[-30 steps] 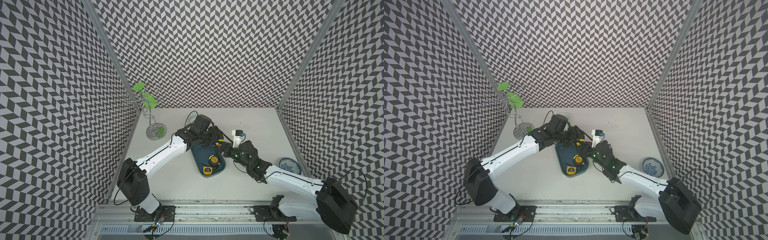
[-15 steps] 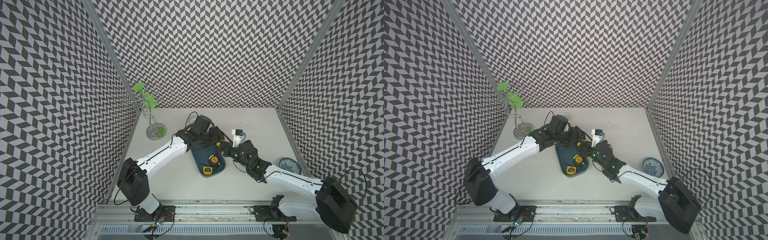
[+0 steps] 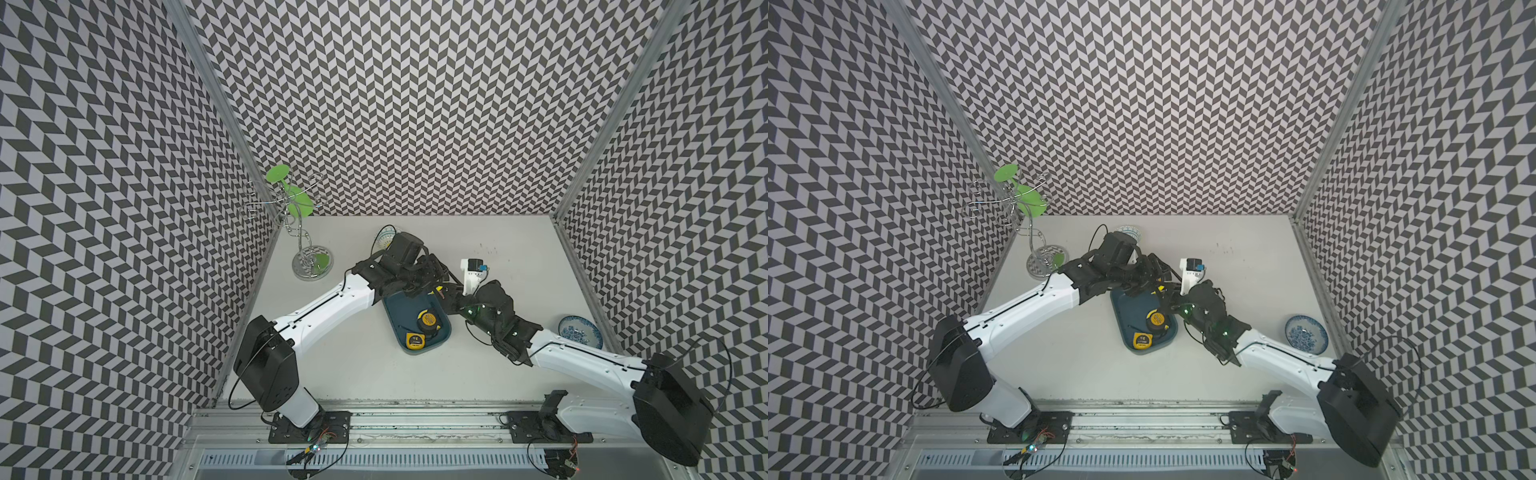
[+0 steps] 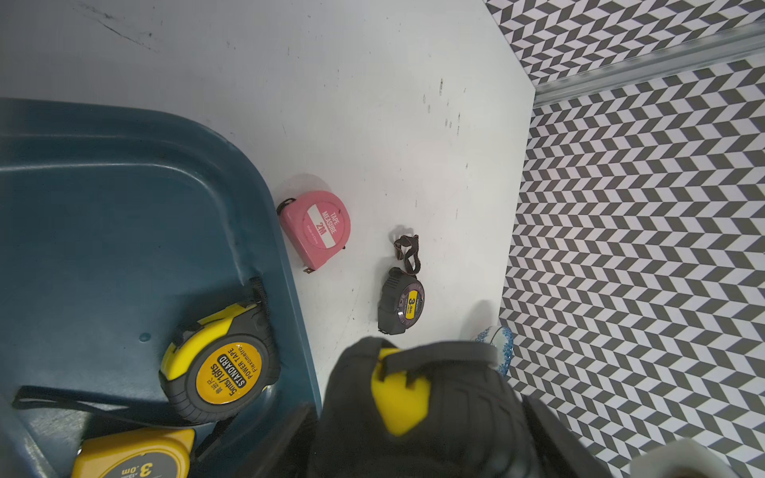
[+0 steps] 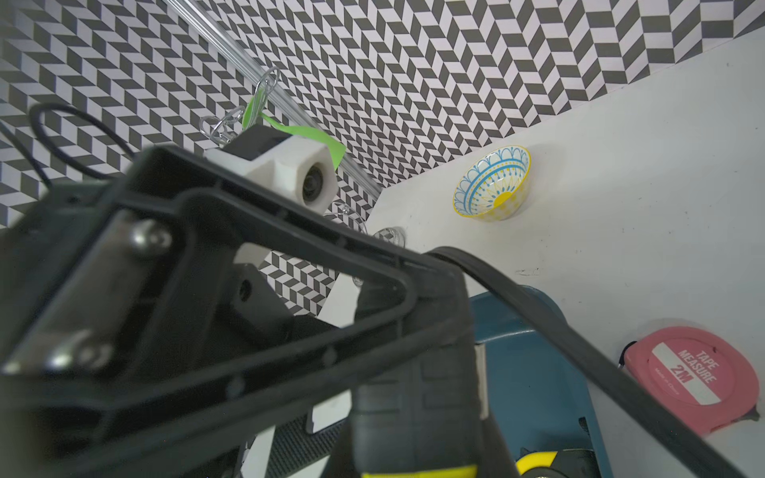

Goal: Take the tape measure out of the storage box
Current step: Place the tape measure at the center of the board.

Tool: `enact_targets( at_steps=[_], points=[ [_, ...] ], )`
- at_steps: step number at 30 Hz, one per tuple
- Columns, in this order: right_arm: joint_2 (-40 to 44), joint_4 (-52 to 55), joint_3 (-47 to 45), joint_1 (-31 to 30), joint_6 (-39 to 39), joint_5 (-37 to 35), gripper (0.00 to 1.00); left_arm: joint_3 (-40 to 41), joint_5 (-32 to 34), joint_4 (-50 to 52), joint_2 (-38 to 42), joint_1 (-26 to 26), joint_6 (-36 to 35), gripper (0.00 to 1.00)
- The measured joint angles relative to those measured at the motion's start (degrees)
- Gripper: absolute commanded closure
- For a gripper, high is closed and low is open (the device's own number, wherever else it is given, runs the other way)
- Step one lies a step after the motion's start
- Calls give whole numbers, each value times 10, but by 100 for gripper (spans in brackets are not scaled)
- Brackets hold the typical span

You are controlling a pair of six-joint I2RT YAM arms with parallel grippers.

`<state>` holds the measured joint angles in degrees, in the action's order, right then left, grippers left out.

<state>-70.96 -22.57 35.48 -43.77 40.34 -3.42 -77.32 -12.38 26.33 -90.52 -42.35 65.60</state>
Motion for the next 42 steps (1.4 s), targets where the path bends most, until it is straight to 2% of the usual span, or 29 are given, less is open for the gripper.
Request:
enact_targets(
  at_steps=[2, 3, 5, 7, 8, 9, 16, 23, 29, 36, 42],
  points=[
    [0, 1, 0, 0, 1, -1, 100, 0, -1, -2, 0, 0, -1, 100],
    [0, 1, 0, 0, 2, -2, 100, 0, -1, -2, 0, 0, -2, 88],
    [1, 3, 0, 0, 3, -4, 100, 0, -2, -2, 0, 0, -5, 41],
    [6, 7, 0, 0, 4, -7, 100, 0, -5, -3, 0, 0, -10, 15],
    [10, 12, 0, 0, 4, -7, 100, -2, -6, -4, 0, 0, -14, 5],
    [16, 16, -1, 1, 8, -10, 100, -4, -6, -4, 0, 0, -22, 1],
    [96, 79, -42, 54, 41, -3, 100, -26, 7, 3, 5, 16, -80, 0],
    [190, 159, -113, 129, 89, 75, 100, -26, 35, 49, 17, 42, -153, 0],
    [263, 231, -165, 171, 124, 135, 100, -23, 52, 73, 28, 46, -199, 0],
    [294, 264, -233, 200, 165, 188, 100, -4, 57, 86, 29, 46, -228, 0],
    [285, 285, -276, 216, 183, 215, 100, 5, 57, 90, 29, 46, -255, 0]
  ],
)
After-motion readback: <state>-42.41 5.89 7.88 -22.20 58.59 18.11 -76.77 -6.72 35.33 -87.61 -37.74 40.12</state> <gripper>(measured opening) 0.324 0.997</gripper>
